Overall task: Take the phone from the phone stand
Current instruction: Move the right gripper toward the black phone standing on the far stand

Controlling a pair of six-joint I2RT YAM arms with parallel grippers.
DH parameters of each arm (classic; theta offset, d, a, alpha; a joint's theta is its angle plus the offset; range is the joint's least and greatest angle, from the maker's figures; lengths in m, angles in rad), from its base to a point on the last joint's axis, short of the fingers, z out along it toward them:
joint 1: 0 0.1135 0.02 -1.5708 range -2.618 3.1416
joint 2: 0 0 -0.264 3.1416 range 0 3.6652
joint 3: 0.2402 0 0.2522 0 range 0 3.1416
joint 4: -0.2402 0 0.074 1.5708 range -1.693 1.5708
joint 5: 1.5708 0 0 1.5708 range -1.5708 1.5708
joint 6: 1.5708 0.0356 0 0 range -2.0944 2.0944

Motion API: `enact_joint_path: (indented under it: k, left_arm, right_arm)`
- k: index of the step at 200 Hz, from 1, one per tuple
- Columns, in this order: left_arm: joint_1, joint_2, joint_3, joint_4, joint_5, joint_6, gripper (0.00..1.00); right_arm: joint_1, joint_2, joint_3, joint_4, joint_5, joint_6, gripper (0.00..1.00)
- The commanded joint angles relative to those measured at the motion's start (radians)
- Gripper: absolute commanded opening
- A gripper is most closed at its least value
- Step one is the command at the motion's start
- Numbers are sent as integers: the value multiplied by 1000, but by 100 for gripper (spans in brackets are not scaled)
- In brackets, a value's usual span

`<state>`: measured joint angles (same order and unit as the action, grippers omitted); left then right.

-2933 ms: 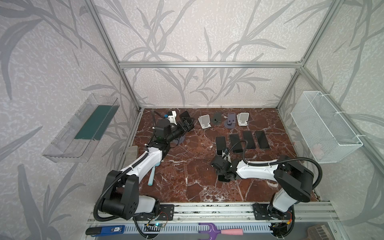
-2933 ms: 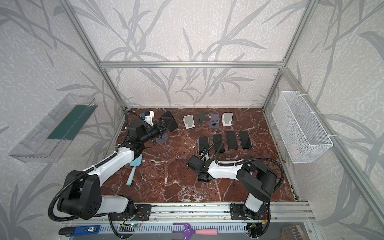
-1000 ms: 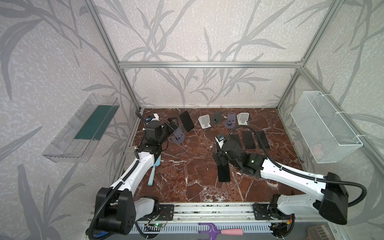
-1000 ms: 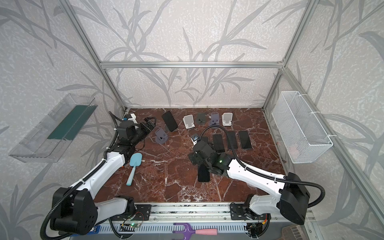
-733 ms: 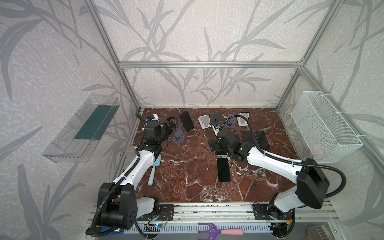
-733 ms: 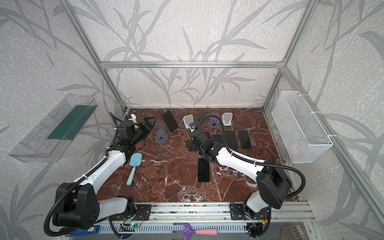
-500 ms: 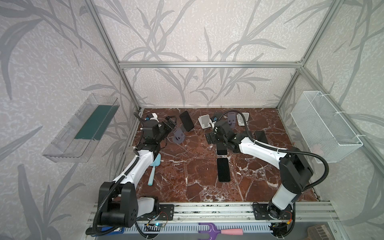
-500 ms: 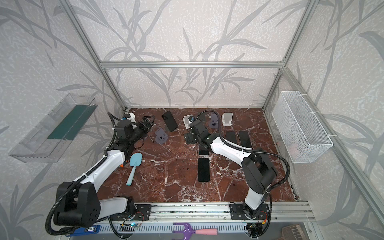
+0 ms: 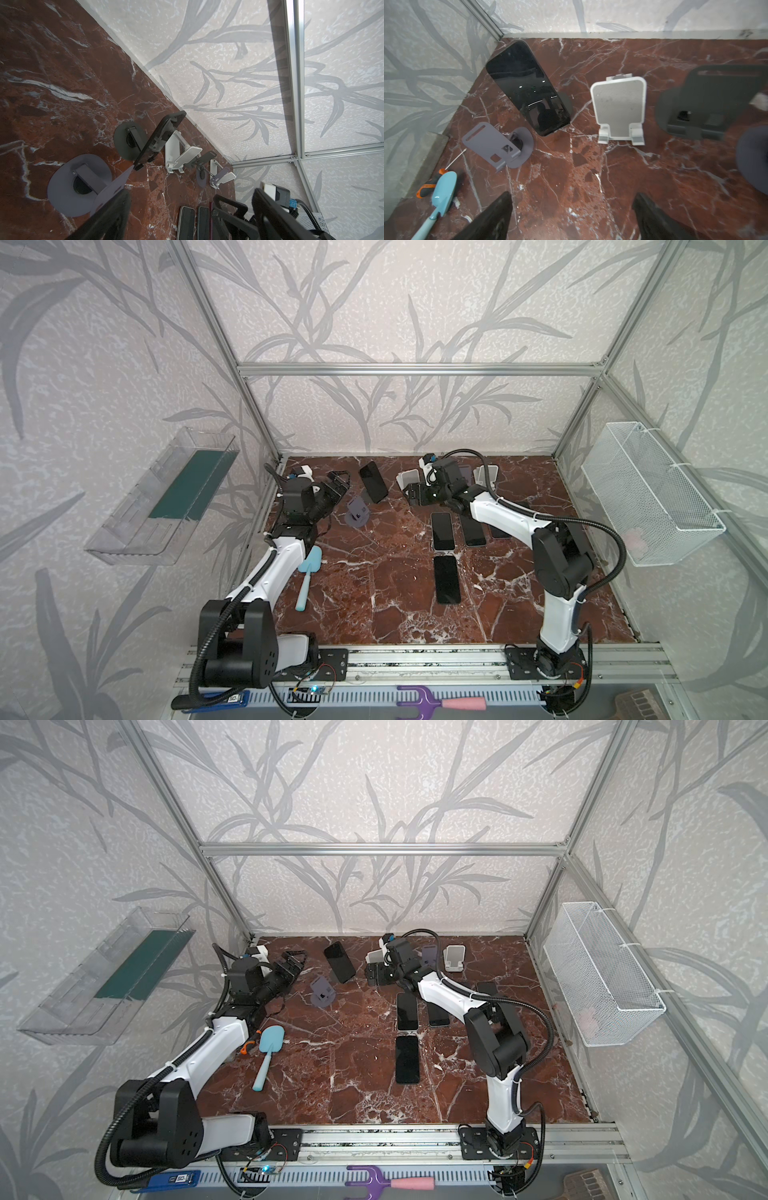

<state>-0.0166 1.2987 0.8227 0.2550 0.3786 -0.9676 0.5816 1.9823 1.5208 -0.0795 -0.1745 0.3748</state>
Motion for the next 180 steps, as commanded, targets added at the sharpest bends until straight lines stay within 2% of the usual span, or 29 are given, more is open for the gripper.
enact_joint_path:
  k: [1,19,42,94,117,180]
  left_arm:
    - [4,12,39,-16,22,18,91]
    - [4,15,38,-19,14,24,91]
    - [3,20,40,-33,10,23,91]
    - [4,29,30,32,69,-59,91]
    - [5,53,25,76,105,-99,91]
    - [6,88,33,76,122,-102,90]
  right_arm:
    - [7,23,28,-14,-61,22,89]
    - [10,21,3,41,-38,1,90]
    - [26,55,56,6,-63,-69,92]
    - [90,111,146,-1,-6,-243,99]
    - [96,144,193,10,1,-265,99]
    - [97,196,275,0,78,-344,99]
